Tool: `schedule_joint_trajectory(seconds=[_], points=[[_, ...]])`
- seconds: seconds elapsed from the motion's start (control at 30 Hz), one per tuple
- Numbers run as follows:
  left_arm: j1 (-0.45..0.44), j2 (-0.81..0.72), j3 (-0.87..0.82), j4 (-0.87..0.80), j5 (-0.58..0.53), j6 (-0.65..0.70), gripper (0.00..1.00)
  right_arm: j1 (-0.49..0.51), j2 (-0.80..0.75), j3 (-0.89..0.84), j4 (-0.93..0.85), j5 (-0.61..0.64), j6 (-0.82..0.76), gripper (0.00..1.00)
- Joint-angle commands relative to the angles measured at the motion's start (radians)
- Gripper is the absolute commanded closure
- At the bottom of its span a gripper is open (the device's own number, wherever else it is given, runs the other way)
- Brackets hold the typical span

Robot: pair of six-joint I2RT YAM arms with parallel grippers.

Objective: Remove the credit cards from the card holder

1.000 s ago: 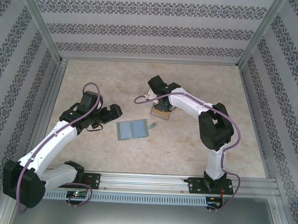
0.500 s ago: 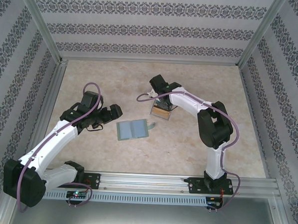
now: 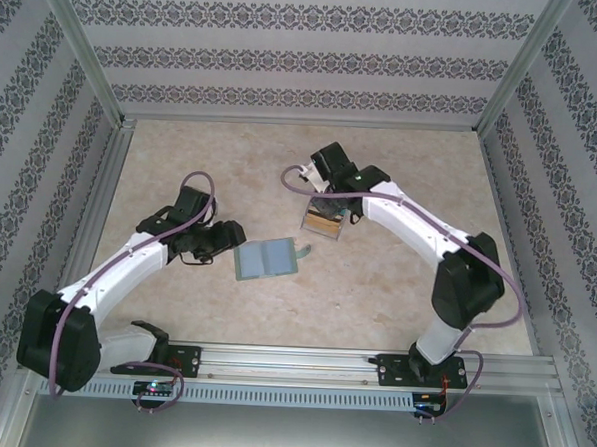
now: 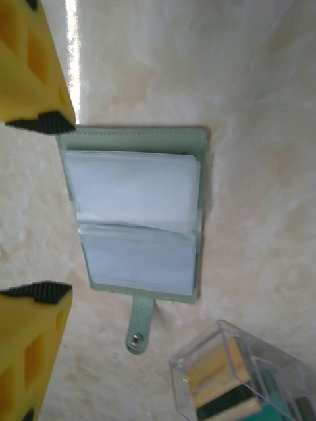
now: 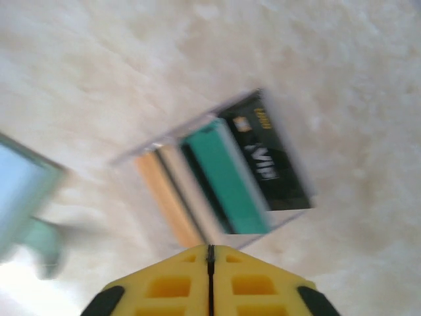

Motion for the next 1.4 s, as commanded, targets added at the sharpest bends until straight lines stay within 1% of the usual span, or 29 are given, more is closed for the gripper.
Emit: schedule_joint_trajectory(seconds=[0.0,0.07,0.13,0.2,0.4,0.5,0.63,0.9,1.0,1.1,1.17,1.23,1.37], points=[[0.008,0.042,-0.007,0.101,0.071,-0.007,0.46,0.039,-0.019,-0.094,0.039,-0.195,0.208,0.98],[0.006,0.079,-0.002,0.138,0.094,-0.015,0.53,0.067,-0.027,-0.141,0.077,-0.231,0.269,1.0],[-0.005,0.124,0.016,0.159,0.103,-0.017,0.56,0.101,-0.029,-0.19,0.123,-0.245,0.323,1.0],[-0.021,0.164,0.031,0.176,0.104,-0.016,0.62,0.122,-0.025,-0.233,0.166,-0.263,0.368,1.0],[-0.073,0.273,0.056,0.215,0.103,-0.025,0.63,0.138,-0.009,-0.331,0.272,-0.29,0.49,1.0],[-0.094,0.316,0.059,0.217,0.09,-0.027,0.63,0.142,-0.002,-0.35,0.291,-0.293,0.509,1.0],[-0.102,0.363,0.049,0.175,0.054,-0.022,0.68,0.143,0.004,-0.36,0.304,-0.287,0.521,1.0],[-0.101,0.36,0.01,0.062,-0.061,0.007,0.69,0.149,0.016,-0.361,0.313,-0.286,0.536,1.0],[-0.1,0.362,0.016,0.0,-0.128,0.015,0.7,0.152,0.023,-0.358,0.312,-0.285,0.541,1.0],[-0.098,0.372,0.013,-0.036,-0.169,0.015,0.72,0.153,0.028,-0.353,0.31,-0.285,0.542,1.0],[-0.096,0.374,0.008,-0.034,-0.164,0.017,0.71,0.154,0.028,-0.351,0.309,-0.283,0.543,0.99],[-0.095,0.353,-0.003,-0.012,-0.14,0.02,0.68,0.154,0.025,-0.351,0.307,-0.277,0.544,0.96],[-0.096,0.262,0.005,-0.014,-0.145,0.02,0.64,0.154,0.015,-0.36,0.309,-0.256,0.554,0.92]])
